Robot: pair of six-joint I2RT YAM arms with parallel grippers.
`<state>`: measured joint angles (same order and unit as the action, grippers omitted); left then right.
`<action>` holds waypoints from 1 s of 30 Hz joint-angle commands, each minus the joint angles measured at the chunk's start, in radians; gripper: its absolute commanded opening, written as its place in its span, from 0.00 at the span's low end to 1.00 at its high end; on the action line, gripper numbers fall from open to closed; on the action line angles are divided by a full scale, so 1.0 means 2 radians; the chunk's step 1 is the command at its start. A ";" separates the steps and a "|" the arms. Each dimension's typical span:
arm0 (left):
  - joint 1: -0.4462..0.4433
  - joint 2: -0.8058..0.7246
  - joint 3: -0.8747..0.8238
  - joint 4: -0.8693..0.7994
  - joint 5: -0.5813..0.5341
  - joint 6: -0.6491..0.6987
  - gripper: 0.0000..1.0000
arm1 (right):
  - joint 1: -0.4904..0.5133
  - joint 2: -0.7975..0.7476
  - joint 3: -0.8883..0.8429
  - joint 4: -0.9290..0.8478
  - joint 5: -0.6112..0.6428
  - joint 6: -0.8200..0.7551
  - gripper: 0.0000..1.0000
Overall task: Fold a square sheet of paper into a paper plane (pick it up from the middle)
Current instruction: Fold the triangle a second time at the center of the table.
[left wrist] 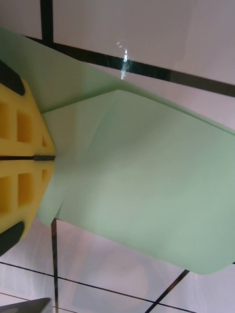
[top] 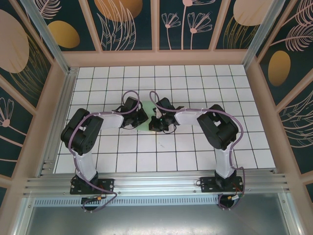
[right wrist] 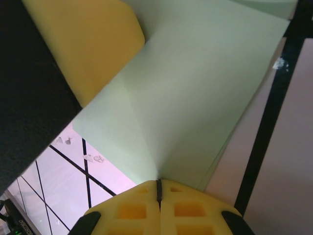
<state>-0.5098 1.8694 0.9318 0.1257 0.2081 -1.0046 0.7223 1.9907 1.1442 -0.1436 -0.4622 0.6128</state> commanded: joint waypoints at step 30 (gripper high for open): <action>0.058 0.045 0.120 -0.106 -0.113 0.060 0.12 | 0.006 0.039 -0.057 -0.094 0.048 -0.002 0.00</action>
<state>-0.3954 1.9499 1.1404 -0.0357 0.0151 -0.9371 0.7219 1.9793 1.1137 -0.0990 -0.4656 0.6125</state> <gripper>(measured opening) 0.118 0.064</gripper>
